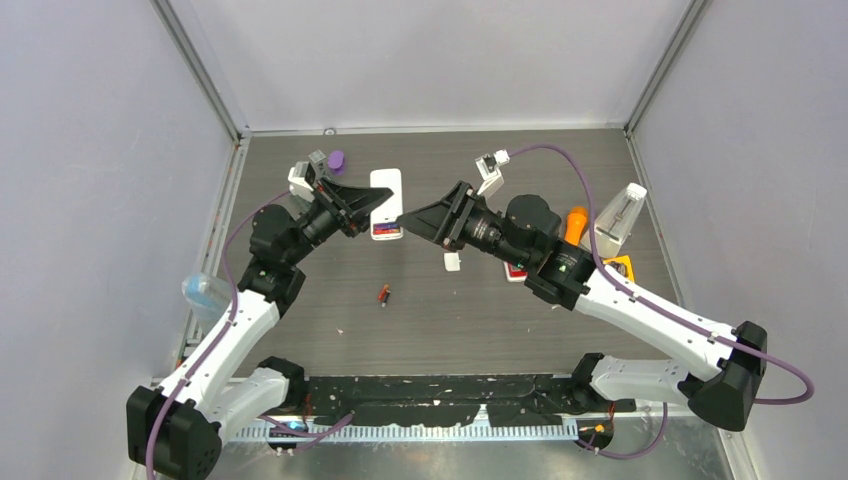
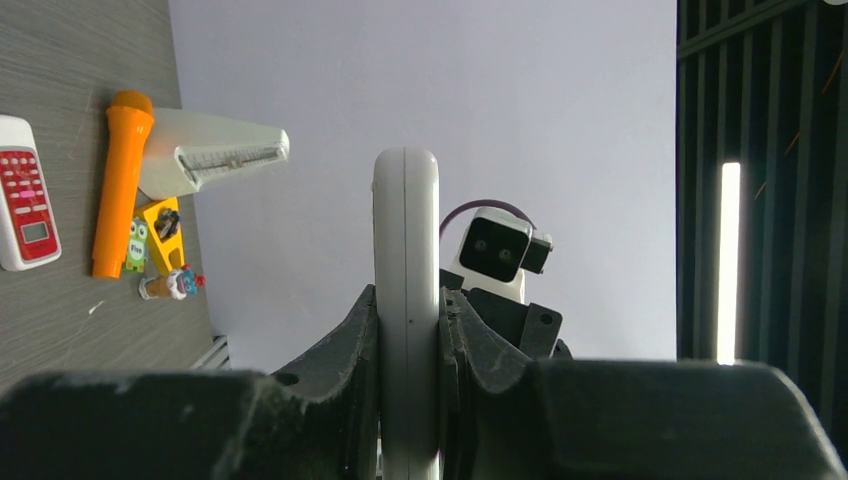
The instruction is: Load the batteries into the remote control
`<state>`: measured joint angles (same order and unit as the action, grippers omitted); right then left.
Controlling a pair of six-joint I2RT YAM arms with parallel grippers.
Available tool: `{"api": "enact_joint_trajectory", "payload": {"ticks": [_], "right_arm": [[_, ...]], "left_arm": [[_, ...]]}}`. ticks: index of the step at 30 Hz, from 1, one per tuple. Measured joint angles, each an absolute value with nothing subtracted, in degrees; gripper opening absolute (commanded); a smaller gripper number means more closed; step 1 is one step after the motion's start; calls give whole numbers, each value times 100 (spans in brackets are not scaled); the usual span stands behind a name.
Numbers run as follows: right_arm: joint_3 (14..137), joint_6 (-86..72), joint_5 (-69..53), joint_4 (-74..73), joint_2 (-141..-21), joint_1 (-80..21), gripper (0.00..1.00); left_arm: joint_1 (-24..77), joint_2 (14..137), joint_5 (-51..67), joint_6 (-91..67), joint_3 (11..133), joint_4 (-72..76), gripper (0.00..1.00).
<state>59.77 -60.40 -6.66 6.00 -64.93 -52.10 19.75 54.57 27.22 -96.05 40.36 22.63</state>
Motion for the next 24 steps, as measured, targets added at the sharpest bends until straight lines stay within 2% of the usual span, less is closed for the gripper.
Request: {"api": "enact_joint_trajectory", "payload": {"ticks": [6, 13, 24], "right_arm": [[5979, -6128, -589, 572, -6514, -5201, 34], [6064, -6169, -541, 425, -6709, -5196, 31], [6285, -6165, -534, 198, -6869, -5175, 18]], "left_arm": [[1975, 5457, 2724, -9609, 4036, 2335, 0], [1970, 5459, 2720, -9618, 4036, 2331, 0], [1931, 5457, 2630, -9607, 4036, 2333, 0]]}}
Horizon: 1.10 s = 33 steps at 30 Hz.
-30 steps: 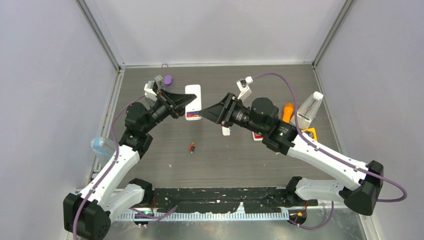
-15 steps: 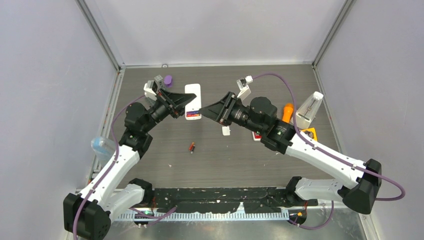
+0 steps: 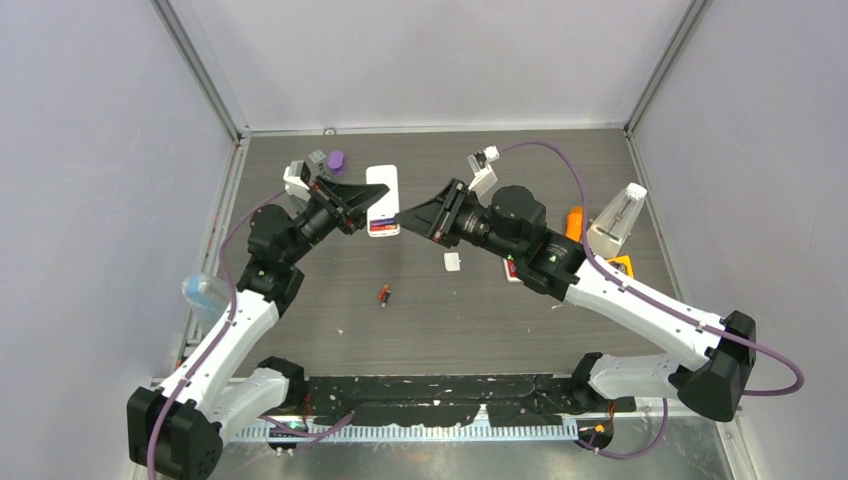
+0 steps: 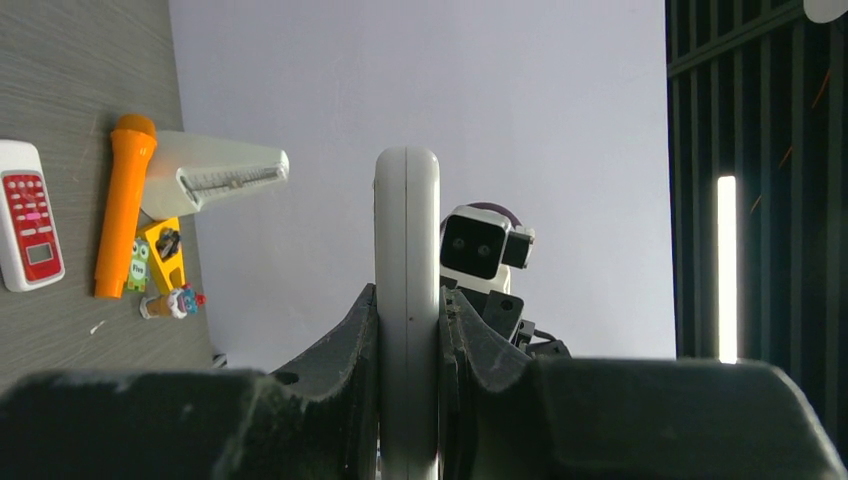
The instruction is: Load the batteries into the remote control
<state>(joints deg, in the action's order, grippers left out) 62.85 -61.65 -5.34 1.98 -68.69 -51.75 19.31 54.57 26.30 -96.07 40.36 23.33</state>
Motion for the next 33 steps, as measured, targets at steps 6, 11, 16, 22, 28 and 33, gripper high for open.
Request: {"api": "enact_joint_trajectory", "payload": {"ticks": [6, 11, 16, 22, 28, 33], "right_arm": [[6696, -5900, -532, -290, -7081, -5177, 14], [7509, -5258, -113, -1398, -7371, -5295, 19], [8173, -4508, 456, -2309, -7664, -5472, 23], [8423, -3887, 827, -2775, -7846, -5535, 51], [8296, -3868, 902, -2814, -7776, -5415, 74], [7605, -4423, 368, -2202, -7430, -5179, 76]], "left_arm": [[1907, 5382, 2451, -9544, 4036, 2187, 0], [1900, 5369, 2322, -9454, 4036, 2047, 0], [1911, 5363, 2287, -9327, 4038, 1798, 0], [1946, 5363, 2265, -9133, 4036, 1535, 0], [1949, 5354, 2248, -9037, 4038, 1557, 0], [1953, 5299, 2250, -8949, 4038, 1559, 0]]}}
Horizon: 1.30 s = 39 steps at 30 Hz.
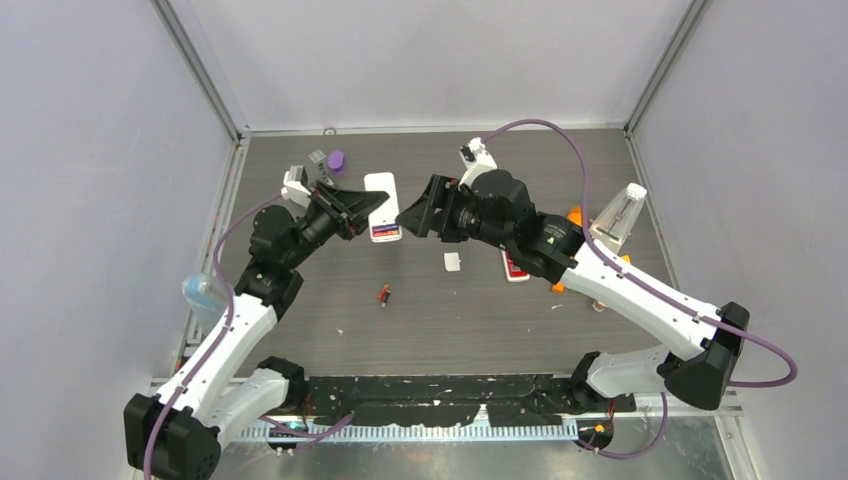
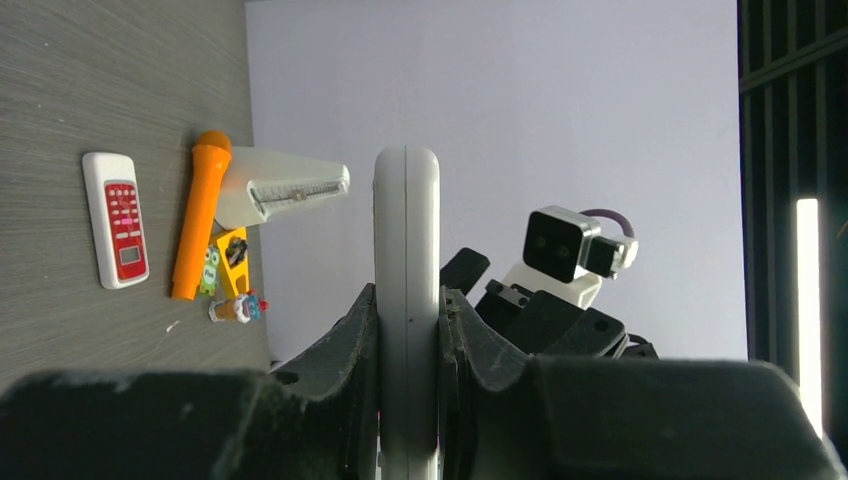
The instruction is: Load the batteries into the remote control
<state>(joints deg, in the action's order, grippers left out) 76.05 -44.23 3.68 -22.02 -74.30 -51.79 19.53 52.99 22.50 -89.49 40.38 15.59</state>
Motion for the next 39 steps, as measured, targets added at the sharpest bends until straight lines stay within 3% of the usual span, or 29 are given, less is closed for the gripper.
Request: {"api": "enact_joint_trajectory", "payload": {"ticks": [12, 20, 27, 30, 39], "right_arm": [[6906, -5144, -167, -1232, -7172, -5063, 71], [6840, -4987, 172, -1087, -6748, -5094, 78], [6842, -4991, -379, -683, -6895, -5094, 75], [6847, -5002, -530, -698, -7070, -5103, 65], [7032, -5129, -773, -827, -7389, -5129, 20]], "left_arm": [[1955, 5247, 2248, -8954, 4038, 1608, 0], [1955, 5231, 2246, -8954, 4038, 1693, 0], [1955, 5231, 2246, -8954, 4038, 1697, 0], [1955, 5231, 2246, -8956, 4038, 1699, 0], [1955, 5253, 2244, -8943, 4038, 1664, 0]]}}
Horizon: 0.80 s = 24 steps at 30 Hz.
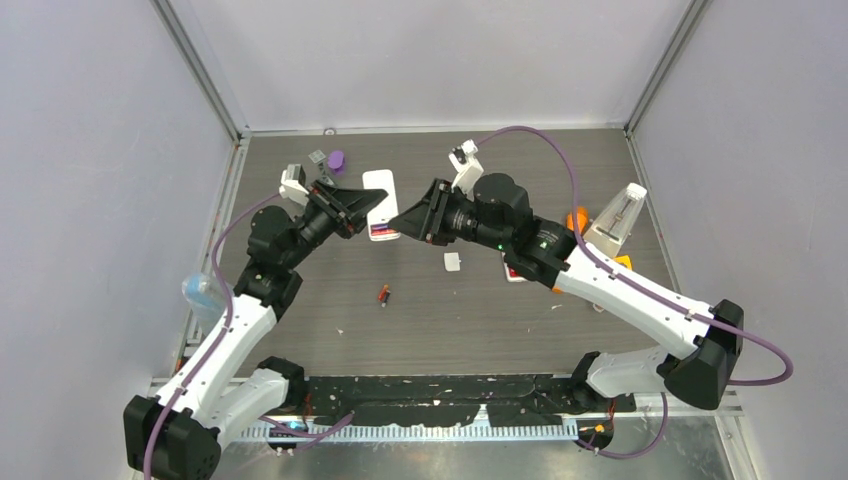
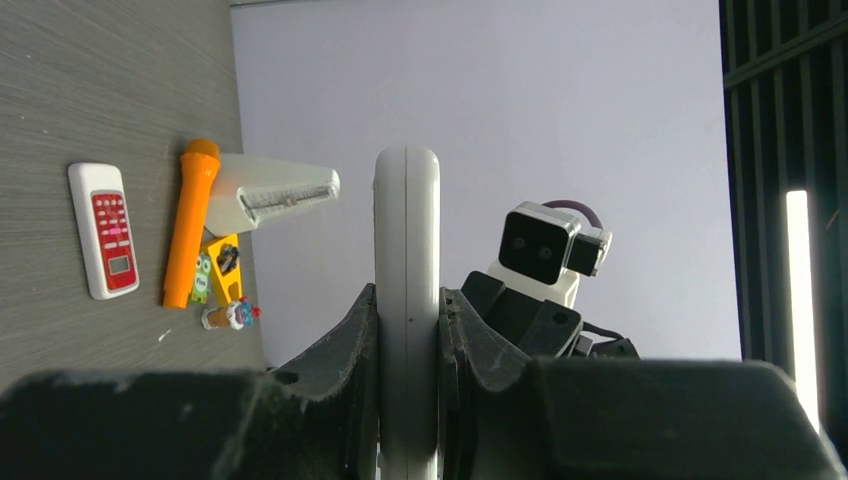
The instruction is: Load the batteries into the remote control
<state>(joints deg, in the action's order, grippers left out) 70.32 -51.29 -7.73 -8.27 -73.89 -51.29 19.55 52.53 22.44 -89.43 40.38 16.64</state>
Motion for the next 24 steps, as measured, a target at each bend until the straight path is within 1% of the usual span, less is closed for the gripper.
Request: {"api": "enact_joint_trajectory", "payload": {"ticks": [1, 2, 4, 6, 8, 9, 10, 11, 12, 13, 15, 17, 21, 24], "right_arm": [[7059, -5140, -773, -867, -7389, -5133, 16], [7072, -5144, -773, -886, -7389, -5133, 9], [7078, -5223, -770, -917, -7389, -5127, 6], [7083, -5277, -742, -934, -7389, -5124, 5], [7102, -5293, -735, -956, -7389, -5124, 19], [7113, -5293, -735, -965, -7391, -5124, 34], [7124, -5297, -735, -976, -7391, -5124, 42], [7148, -5295, -738, -985, -7391, -5127, 60], [7170, -5271, -735, -998, -7391, -5127, 67], [7179, -5264, -731, -1017, -7391, -5131, 77], [7179, -5260, -698, -1063, -7391, -5133, 87], [7179, -5175, -657, -1098, -7391, -5133, 91], [7349, -4805, -469, -1393, -7406, -5157, 94], [7931, -4355, -113, -1951, -7605, -5282, 94]], "left_arm": [[1955, 5253, 2246, -8956, 4038, 1695, 0], [1955, 5251, 2244, -8960, 4038, 1717, 0], [1953, 5251, 2222, -8960, 4038, 1752, 0], [1953, 5251, 2206, -8947, 4038, 1778, 0], [1953, 5253, 2204, -8947, 4038, 1793, 0], [1953, 5253, 2204, -8949, 4038, 1802, 0], [1953, 5253, 2204, -8949, 4038, 1811, 0], [1955, 5253, 2206, -8954, 4038, 1815, 0], [1955, 5256, 2209, -8958, 4038, 1813, 0], [1955, 5256, 2209, -8958, 4038, 1815, 0], [1955, 5253, 2209, -8954, 4038, 1817, 0], [1955, 5253, 2206, -8930, 4038, 1813, 0], [1955, 5223, 2176, -8709, 4040, 1656, 0], [1955, 5172, 2078, -8374, 4132, 1227, 0]]}}
